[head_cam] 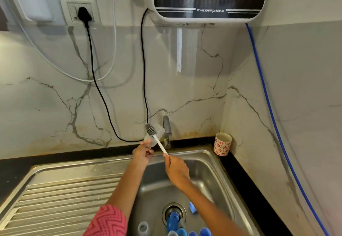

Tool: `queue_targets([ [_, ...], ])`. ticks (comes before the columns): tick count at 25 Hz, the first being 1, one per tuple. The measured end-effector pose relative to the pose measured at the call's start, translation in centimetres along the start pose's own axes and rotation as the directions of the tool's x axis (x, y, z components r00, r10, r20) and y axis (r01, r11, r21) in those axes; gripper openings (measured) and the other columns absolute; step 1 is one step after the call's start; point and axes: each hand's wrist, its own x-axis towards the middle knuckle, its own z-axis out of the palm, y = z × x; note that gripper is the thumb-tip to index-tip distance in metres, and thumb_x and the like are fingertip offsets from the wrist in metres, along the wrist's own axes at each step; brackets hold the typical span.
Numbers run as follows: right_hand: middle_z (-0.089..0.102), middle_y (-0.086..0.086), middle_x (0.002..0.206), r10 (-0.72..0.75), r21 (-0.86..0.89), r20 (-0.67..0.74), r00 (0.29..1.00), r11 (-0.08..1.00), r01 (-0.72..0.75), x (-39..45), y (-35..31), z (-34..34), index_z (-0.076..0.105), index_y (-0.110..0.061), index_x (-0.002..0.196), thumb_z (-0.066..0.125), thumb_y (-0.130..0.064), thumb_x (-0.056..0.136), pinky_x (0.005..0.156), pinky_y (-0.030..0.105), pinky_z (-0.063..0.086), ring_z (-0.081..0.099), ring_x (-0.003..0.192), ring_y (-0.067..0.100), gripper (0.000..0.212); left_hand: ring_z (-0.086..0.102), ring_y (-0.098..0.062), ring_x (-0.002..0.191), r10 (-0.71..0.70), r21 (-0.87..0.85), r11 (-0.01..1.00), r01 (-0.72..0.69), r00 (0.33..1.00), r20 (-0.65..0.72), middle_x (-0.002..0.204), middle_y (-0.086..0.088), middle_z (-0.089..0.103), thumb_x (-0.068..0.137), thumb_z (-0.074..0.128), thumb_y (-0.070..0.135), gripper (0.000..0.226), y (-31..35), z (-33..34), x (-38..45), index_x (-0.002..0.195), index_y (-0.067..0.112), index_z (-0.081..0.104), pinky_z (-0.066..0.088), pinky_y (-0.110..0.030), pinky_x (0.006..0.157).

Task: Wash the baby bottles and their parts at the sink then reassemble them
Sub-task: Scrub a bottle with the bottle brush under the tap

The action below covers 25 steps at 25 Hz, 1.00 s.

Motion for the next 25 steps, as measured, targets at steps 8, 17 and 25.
queue_targets([
  [8, 0.067, 0.016, 0.101, 0.183, 0.220, -0.048, 0.982, 0.961, -0.169, -2.4, 1.6, 4.3, 0.064, -0.006, 0.102, 0.028, -0.043, 0.102, 0.082, 0.038, 0.048, 0.061, 0.098, 0.033, 0.052, 0.031, -0.005, 0.033, -0.127, 0.030, 0.991, 0.127, 0.992, 0.000, 0.059, -0.001, 0.039, 0.098, 0.030, 0.002, 0.030, -4.0, -2.5, 0.4, 0.072, 0.013, 0.041, 0.025, -0.010, 0.028],
  [17, 0.066, 0.014, 0.102, 0.036, -0.206, 0.072, 0.997, 0.978, -0.021, -4.2, 3.8, 4.4, 0.057, -0.010, 0.104, 0.024, -0.049, 0.101, 0.078, 0.037, 0.047, 0.061, 0.097, 0.034, 0.051, 0.034, -0.007, 0.033, -0.195, -0.231, 0.949, 0.215, 0.975, 0.105, 0.038, -0.001, 0.037, 0.096, 0.036, 0.000, 0.029, -6.0, -4.9, 0.1, 0.069, 0.010, 0.042, 0.032, -0.016, 0.039],
  [25, 0.041, -0.005, 0.057, 0.174, 0.209, 0.028, 0.984, 0.962, -0.176, -5.4, 5.9, 4.1, 0.037, -0.024, 0.058, 0.029, -0.044, 0.101, 0.048, 0.023, 0.030, 0.040, 0.053, 0.010, 0.048, 0.047, -0.018, 0.063, 0.111, 0.289, 0.956, -0.048, 0.973, -0.204, 0.077, -0.014, 0.055, 0.095, 0.043, 0.010, 0.017, -9.7, -7.6, -0.6, 0.097, 0.003, 0.059, 0.039, -0.024, 0.052],
])
